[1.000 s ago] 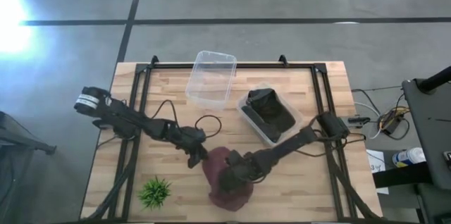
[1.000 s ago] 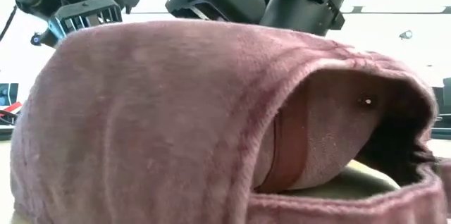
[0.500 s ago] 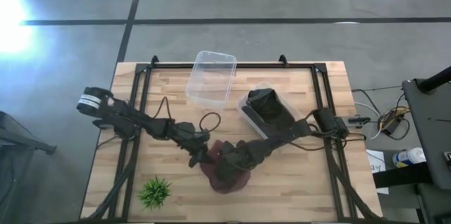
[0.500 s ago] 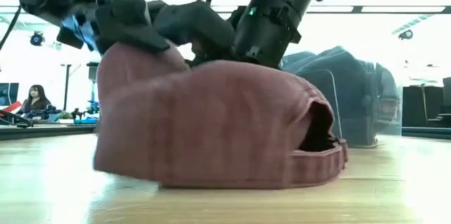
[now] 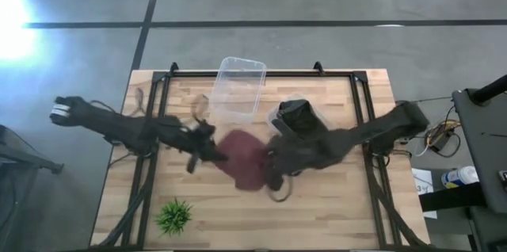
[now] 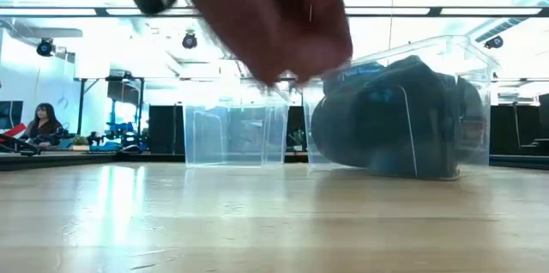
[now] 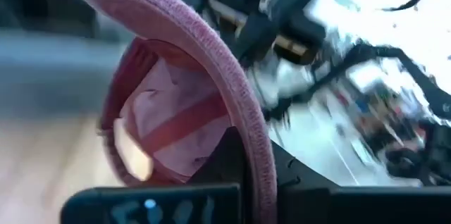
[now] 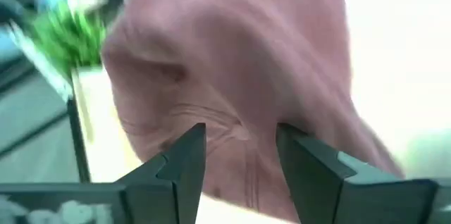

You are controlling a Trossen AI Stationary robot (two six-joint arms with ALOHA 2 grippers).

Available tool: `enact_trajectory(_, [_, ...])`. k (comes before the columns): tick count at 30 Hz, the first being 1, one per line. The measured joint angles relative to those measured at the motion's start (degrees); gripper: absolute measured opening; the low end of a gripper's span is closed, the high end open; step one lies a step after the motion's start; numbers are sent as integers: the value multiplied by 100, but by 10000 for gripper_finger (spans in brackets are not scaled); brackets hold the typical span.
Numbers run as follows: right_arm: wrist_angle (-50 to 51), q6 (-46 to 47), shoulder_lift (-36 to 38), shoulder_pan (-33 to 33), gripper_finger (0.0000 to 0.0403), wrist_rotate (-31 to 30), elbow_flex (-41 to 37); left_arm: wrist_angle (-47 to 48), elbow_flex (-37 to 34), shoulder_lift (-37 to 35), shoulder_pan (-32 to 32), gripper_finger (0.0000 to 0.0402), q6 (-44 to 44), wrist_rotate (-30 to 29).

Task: Pick & Place hat
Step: Put the red cap into the left transparent bin

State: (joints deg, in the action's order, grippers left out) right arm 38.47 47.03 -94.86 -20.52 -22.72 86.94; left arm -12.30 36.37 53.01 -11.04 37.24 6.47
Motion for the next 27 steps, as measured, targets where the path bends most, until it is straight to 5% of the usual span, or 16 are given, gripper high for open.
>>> enact_trajectory(6, [681, -74, 1008, -373, 171, -2132, 0, 494, 398, -827, 6, 7, -1698, -3449])
enact_trajectory(9, [873, -69, 1191, -364, 171, -2377, -11, 355, 550, -734, 18, 11, -3183, -5359])
enact_trajectory(11, [872, -66, 1204, -312, 171, -2413, -17, 320, 655, -539, 123, 12, -3946, -5969])
enact_trajectory(14, [894, -54, 1137, -220, 171, -2394, -17, 758, 824, -125, 485, 11, -3848, -5476])
enact_trajectory(19, [970, 198, 893, -111, 171, -2357, -30, 2059, 1180, 884, 1663, 10, -2192, -4610])
enact_trajectory(23, [967, 429, 737, -117, 171, -2316, -31, 2174, 1534, 1487, 2725, 10, -1502, -3143])
enact_trajectory(27, [1026, 725, 634, -123, 171, -1903, -33, 2552, 2028, 1782, 3147, 37, -1306, -2201])
